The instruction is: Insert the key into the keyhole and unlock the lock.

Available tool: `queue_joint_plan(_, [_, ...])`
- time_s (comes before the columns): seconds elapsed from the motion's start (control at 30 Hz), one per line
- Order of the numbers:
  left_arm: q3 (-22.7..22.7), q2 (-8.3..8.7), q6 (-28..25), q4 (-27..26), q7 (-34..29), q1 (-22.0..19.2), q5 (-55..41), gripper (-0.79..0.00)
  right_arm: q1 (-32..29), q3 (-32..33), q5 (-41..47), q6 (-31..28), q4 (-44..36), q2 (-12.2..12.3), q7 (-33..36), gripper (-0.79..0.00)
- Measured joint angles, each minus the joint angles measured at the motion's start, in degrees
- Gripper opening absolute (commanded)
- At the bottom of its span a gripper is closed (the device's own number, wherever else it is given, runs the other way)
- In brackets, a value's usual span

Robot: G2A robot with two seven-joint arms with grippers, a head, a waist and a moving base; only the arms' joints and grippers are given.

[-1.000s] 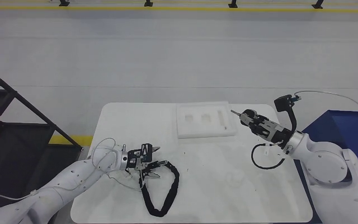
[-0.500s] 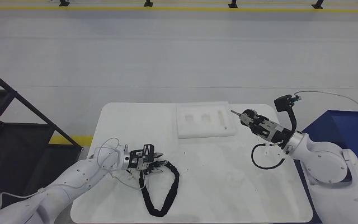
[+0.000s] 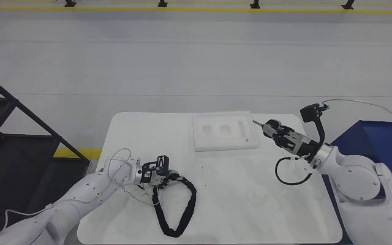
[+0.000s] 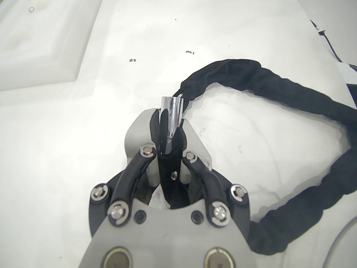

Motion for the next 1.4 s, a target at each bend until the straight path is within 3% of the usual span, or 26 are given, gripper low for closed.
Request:
queue_joint_plan(0.23, [-2.4,0.94,-1.9,-3.4,4.0,-0.3,0.6,-0.785,0.0,0.0,0.0,0.0,0.0,0.0,0.0,-0.785])
queue_joint_plan(0.57, [-10.1,4.63,-2.5,-16.2,5.1,0.2,0.4,-0.785,-0.3,-0.2,-0.6,0.9,0.0,0.0,0.2,-0.785])
queue_joint_plan(0.87, [-16.0,6.19,0.2,-29.9,-1.6,1.1,0.1,-0.785,1.8,-0.4,5.0,10.0,-4.3,0.7,13.4,-0.785])
queue_joint_plan(1.17, [-17.5,5.00,2.4,-35.8,-4.3,-1.4,1.5,-0.785,2.0,1.8,11.0,12.7,-10.4,1.6,22.4,-0.785])
queue_joint_plan(1.4, [-14.4,2.43,2.4,-34.4,-3.1,-4.5,3.3,-0.785,1.7,2.0,12.5,14.3,-11.1,1.9,22.9,-0.785])
